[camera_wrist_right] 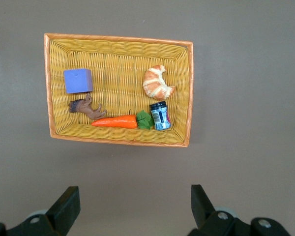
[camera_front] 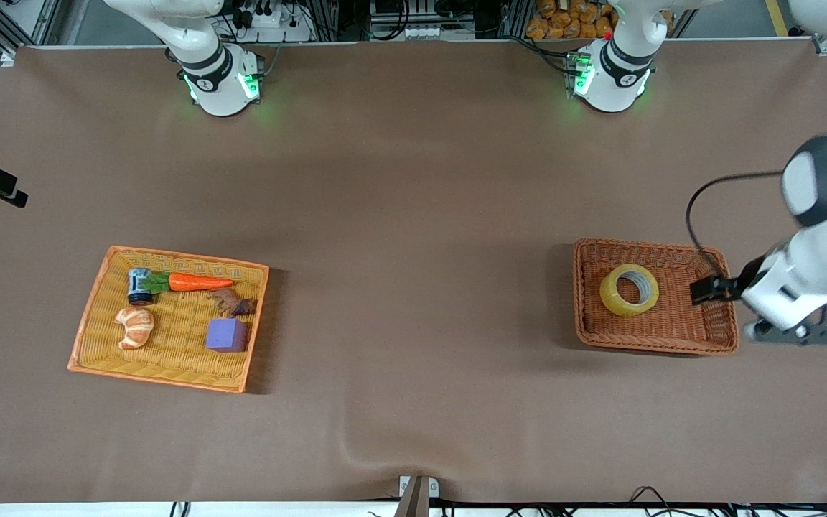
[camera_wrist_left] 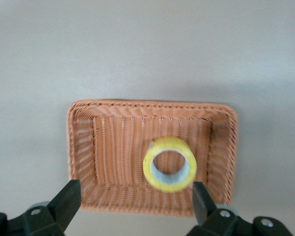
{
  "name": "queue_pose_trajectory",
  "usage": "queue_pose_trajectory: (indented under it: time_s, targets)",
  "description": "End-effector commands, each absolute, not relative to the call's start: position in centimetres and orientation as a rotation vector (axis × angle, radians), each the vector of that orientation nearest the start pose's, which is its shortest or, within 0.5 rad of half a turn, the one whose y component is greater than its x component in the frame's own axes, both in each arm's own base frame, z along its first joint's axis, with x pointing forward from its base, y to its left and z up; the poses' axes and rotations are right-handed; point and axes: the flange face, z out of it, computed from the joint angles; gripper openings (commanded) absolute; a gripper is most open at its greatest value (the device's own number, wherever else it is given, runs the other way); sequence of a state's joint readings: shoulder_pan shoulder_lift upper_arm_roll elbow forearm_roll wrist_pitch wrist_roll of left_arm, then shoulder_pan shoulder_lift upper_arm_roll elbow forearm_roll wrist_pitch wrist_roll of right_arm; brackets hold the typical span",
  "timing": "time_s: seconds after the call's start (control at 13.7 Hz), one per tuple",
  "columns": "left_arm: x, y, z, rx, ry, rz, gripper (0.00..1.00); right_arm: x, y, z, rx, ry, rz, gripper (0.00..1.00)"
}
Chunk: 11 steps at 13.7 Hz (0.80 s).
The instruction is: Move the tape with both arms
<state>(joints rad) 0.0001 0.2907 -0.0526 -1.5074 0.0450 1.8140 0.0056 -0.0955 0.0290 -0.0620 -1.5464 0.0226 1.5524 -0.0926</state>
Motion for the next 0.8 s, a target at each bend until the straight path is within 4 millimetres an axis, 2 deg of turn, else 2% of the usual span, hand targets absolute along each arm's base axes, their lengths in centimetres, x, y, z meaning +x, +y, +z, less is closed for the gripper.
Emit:
queue_pose_trajectory:
  time_s: [0.0,0.22,0.37,0.44,0.58,0.73]
  targets:
    - [61.2,-2.9,56.3,-3.103,0.107,-0.05,1.0,55.2,-8.7,62.5,-3.099,0.106,0.018,1.0]
    - [59.0,-1.7,59.5,-3.099,0.1,-0.048,1.0,55.2,-8.7,62.5,-3.099,0.106,0.016,1.0]
    - [57.8,-1.8,61.2,-3.102,0.091,-0.055,1.0,55.2,-8.7,62.5,-3.099,0.106,0.016,1.0]
    - [56.8,-1.7,62.7,-3.103,0.092,-0.074,1.0,55.2,-8.7,62.5,-3.099,0.106,0.016,1.0]
    - [55.2,-2.3,63.9,-3.107,0.087,-0.032,1.0,55.2,-8.7,62.5,-3.101,0.106,0.016,1.0]
    - [54.5,-1.6,64.1,-3.106,0.074,0.009,1.0,55.3,-8.7,62.6,-3.101,0.106,0.011,1.0]
